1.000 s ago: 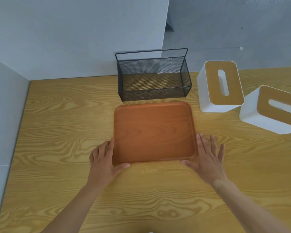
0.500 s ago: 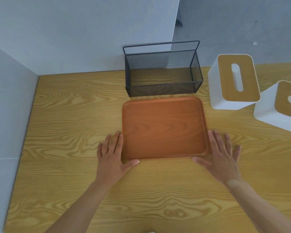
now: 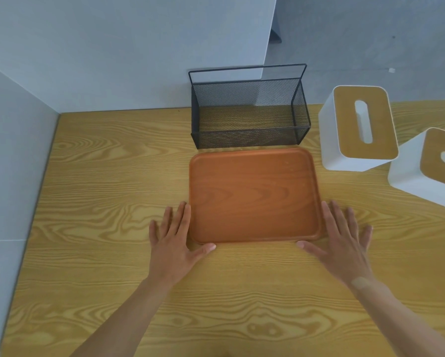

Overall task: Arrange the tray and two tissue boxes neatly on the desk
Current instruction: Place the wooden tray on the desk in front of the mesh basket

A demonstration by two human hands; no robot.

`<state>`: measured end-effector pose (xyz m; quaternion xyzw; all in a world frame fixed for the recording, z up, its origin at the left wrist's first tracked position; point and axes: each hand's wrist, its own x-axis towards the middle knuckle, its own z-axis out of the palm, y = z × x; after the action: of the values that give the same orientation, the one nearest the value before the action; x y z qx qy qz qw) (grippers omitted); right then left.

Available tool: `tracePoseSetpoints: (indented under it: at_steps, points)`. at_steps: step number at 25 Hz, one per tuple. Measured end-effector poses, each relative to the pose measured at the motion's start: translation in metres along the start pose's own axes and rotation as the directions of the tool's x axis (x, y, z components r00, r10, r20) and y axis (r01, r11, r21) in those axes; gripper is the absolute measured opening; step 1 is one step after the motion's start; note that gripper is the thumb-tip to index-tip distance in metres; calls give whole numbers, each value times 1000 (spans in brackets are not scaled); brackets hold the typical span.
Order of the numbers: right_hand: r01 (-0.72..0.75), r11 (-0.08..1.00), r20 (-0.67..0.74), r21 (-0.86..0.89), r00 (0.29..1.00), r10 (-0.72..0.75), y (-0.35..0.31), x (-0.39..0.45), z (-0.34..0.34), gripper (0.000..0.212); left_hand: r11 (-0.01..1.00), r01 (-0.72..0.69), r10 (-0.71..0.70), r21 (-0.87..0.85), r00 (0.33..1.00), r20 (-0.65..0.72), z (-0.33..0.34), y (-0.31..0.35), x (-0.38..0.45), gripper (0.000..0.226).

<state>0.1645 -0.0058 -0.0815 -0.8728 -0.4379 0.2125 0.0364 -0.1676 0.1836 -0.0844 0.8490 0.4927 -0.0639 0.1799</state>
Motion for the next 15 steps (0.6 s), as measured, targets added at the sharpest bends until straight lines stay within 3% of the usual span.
tracePoseSetpoints:
  at_steps: [15]
  points:
    - [-14, 1000, -35, 7, 999, 14, -6, 3, 2, 107, 1000, 12, -12, -18, 1000, -12, -1, -4, 6, 112]
